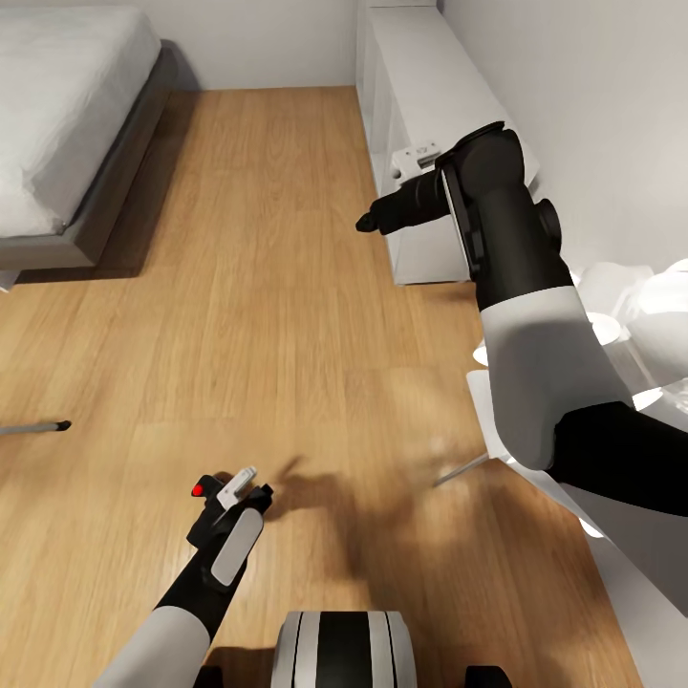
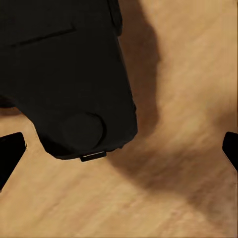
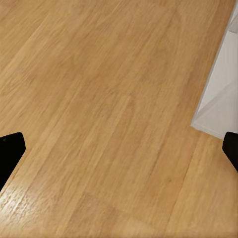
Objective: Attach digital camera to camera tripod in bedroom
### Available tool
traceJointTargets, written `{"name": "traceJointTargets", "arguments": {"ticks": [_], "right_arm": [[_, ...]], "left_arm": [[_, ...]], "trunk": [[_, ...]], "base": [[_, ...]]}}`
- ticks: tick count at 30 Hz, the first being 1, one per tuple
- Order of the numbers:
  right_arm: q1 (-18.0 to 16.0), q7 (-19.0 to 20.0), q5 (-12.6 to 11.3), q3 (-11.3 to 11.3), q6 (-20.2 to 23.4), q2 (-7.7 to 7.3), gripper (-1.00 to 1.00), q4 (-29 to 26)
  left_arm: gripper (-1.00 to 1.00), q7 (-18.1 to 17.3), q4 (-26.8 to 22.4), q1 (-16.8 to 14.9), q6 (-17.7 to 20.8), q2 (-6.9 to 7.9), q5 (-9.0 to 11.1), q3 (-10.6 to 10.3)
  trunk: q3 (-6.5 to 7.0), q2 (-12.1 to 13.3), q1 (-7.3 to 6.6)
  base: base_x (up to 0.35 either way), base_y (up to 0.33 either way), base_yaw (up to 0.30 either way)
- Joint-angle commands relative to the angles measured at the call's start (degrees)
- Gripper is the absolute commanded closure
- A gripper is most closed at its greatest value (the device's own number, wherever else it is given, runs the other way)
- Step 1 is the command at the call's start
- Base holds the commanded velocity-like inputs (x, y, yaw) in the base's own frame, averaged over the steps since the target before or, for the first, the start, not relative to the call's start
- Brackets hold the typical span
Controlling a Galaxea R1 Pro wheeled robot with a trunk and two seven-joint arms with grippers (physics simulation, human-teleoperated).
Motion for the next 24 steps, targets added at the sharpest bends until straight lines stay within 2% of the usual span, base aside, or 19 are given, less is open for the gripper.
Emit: {"name": "traceJointTargets", "arguments": {"ticks": [1,6,16,24], "right_arm": [[0.0,0.5,0.6,0.0,0.1,0.01,-1.00,0.0],[0.0,0.5,0.6,0.0,0.1,0.01,-1.00,0.0],[0.0,0.5,0.7,0.1,0.1,0.01,-1.00,-0.6],[0.0,0.5,0.7,0.1,0.1,0.01,-1.00,-1.3]], "left_arm": [[-1.00,0.4,-0.1,0.0,-0.3,0.02,0.3,-0.1],[-1.00,1.2,0.3,0.0,-2.5,0.00,0.6,0.0],[-1.00,3.3,1.4,0.0,-2.9,0.00,0.6,0.0],[-1.00,3.5,1.5,0.0,-2.9,-0.03,0.6,0.1]], "trunk": [[-0.04,0.0,-0.01],[-0.04,0.0,-0.01],[-0.04,0.0,-0.01],[-0.04,0.0,-0.01]], "base": [[0.000,0.000,0.000],[0.000,0.000,0.000],[0.000,0.000,0.000],[0.000,0.000,0.000]]}}
